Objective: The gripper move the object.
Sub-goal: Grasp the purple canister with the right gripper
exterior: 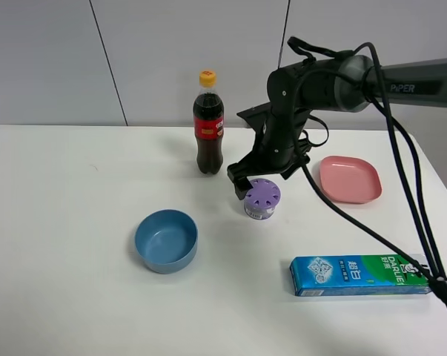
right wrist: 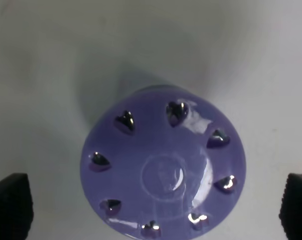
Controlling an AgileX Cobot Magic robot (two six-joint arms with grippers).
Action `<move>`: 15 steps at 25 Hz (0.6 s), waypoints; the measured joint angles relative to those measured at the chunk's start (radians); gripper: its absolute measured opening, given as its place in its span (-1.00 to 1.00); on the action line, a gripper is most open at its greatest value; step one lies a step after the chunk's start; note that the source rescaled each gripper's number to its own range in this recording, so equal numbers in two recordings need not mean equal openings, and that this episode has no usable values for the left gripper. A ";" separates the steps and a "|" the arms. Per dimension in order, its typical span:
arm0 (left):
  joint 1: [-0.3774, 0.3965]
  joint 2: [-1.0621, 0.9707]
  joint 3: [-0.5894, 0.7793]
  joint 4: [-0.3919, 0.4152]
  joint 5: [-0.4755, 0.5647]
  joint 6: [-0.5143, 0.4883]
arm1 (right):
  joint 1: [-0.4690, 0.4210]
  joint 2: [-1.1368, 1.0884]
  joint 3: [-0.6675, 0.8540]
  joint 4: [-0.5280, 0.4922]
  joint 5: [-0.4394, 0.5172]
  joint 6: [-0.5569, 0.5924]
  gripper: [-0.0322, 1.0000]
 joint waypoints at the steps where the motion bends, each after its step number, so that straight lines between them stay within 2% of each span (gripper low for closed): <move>1: 0.000 0.000 0.000 0.000 0.000 0.000 | 0.000 0.008 0.000 0.001 0.000 -0.002 0.99; 15: 0.000 0.000 0.000 0.000 0.000 0.000 | 0.000 0.085 0.000 0.018 -0.003 -0.007 0.99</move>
